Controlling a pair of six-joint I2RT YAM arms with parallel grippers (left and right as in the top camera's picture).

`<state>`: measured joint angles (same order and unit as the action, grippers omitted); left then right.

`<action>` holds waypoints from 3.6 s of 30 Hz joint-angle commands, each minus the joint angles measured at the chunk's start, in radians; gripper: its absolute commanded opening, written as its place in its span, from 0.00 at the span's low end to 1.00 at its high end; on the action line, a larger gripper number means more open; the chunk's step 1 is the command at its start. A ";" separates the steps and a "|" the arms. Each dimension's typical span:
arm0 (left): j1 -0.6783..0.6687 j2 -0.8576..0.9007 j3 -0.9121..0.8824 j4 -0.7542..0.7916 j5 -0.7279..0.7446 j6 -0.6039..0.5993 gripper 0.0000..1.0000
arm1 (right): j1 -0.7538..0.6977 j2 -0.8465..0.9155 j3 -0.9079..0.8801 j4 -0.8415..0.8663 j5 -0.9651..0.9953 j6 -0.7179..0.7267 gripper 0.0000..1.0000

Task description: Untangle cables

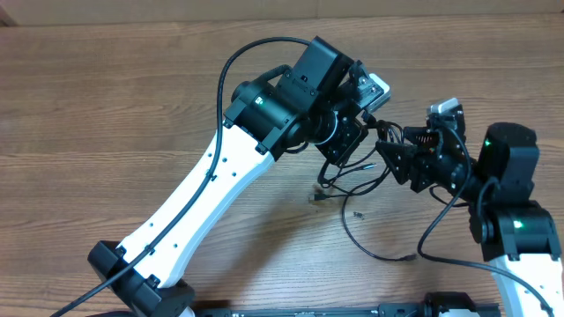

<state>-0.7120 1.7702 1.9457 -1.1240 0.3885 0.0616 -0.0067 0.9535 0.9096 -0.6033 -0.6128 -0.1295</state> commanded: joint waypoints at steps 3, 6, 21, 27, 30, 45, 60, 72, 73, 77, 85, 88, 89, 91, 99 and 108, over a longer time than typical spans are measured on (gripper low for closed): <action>-0.002 0.002 0.008 0.011 0.034 0.021 0.04 | -0.001 0.023 0.013 -0.021 0.009 -0.003 0.47; -0.001 0.002 0.008 0.011 0.025 0.023 0.04 | -0.002 0.023 0.013 -0.035 0.013 -0.002 0.34; 0.006 0.002 0.008 -0.133 -0.321 0.074 0.05 | -0.002 -0.033 0.014 -0.026 0.050 0.002 0.06; 0.006 0.002 0.008 -0.151 -0.348 0.098 0.04 | -0.002 -0.039 0.014 -0.027 0.058 0.003 0.06; 0.006 0.002 0.008 -0.151 -0.347 0.111 0.04 | -0.002 -0.039 0.014 -0.026 0.058 0.010 0.06; -0.090 0.003 0.008 -0.074 -0.238 0.230 0.04 | -0.002 -0.039 0.014 0.077 -0.048 0.076 0.04; -0.095 0.014 0.007 -0.032 -0.179 0.208 0.04 | -0.002 -0.039 0.014 0.122 -0.160 0.082 0.04; -0.095 0.048 0.007 0.036 -0.122 0.175 0.04 | -0.001 -0.039 0.014 0.124 -0.220 0.081 0.04; -0.095 0.048 0.007 0.061 -0.122 0.160 0.04 | -0.001 -0.039 0.014 0.123 -0.220 0.081 0.04; -0.094 0.048 0.007 0.138 -0.127 0.111 0.04 | -0.001 -0.039 0.014 0.119 -0.220 0.081 0.04; -0.095 0.063 0.007 0.251 -0.126 0.006 0.04 | -0.001 -0.039 0.014 0.108 -0.220 0.081 0.04; -0.095 0.071 0.007 0.250 -0.126 -0.007 0.04 | -0.001 -0.039 0.014 0.101 -0.220 0.081 0.08; -0.095 0.072 0.007 0.250 -0.125 -0.011 0.04 | -0.001 -0.039 0.014 0.100 -0.220 0.081 0.13; -0.095 0.072 0.007 0.250 -0.126 -0.010 0.04 | -0.001 -0.039 0.014 0.101 -0.219 0.080 0.34; -0.093 0.072 0.007 0.227 -0.130 -0.005 0.04 | -0.002 -0.040 0.014 0.126 -0.215 0.080 0.75; -0.049 0.072 0.008 0.160 -0.130 0.051 0.04 | -0.044 -0.087 0.014 0.128 -0.181 0.080 0.88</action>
<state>-0.7887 1.8359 1.9434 -0.9520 0.2512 0.0849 -0.0235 0.9112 0.9096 -0.4870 -0.7895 -0.0517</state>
